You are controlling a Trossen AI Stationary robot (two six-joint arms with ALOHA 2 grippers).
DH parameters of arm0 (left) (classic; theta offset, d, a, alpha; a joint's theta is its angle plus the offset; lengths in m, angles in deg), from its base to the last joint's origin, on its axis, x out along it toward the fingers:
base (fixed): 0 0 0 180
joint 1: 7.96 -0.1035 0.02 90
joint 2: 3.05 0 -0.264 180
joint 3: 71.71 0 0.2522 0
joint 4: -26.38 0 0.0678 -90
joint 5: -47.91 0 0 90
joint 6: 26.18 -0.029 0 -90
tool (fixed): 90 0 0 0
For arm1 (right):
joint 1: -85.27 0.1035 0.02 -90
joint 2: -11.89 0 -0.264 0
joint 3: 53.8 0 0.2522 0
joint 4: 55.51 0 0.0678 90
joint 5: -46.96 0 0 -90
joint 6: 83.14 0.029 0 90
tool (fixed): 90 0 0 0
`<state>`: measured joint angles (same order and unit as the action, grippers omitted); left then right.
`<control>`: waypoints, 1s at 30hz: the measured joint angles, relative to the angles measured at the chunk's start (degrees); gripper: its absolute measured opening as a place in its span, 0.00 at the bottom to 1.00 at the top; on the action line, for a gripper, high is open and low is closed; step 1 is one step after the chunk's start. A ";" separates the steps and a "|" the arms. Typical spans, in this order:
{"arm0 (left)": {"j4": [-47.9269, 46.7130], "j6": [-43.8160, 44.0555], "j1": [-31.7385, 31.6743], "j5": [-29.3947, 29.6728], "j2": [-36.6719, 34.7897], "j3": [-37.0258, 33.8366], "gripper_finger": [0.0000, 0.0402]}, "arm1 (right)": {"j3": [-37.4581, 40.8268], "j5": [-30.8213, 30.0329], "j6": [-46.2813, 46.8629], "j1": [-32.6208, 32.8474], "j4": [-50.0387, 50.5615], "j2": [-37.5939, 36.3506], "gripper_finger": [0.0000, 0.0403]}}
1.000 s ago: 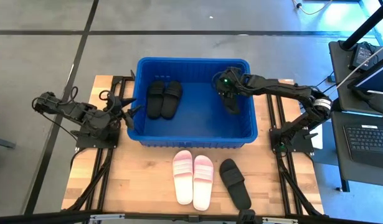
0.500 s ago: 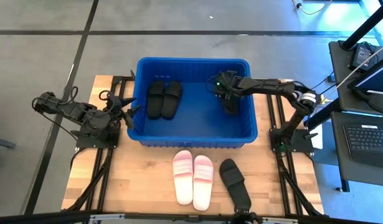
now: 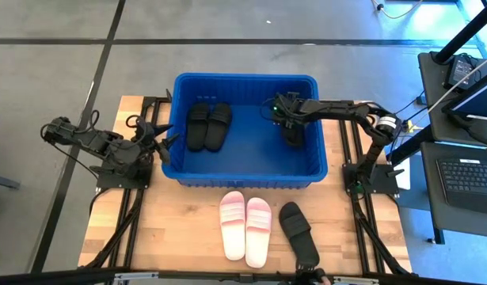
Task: Pick and place slides into bin
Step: Put the black slide into the blue bin
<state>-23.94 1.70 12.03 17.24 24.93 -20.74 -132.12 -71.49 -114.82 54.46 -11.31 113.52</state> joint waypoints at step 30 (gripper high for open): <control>-0.02 0.02 0.00 -0.04 0.00 0.00 0.50 | -0.07 1.16 2.76 -1.99 1.30 -0.02 0.20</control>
<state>-23.96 1.72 12.03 17.20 24.93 -20.74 -132.18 -70.33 -112.06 52.47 -10.01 113.49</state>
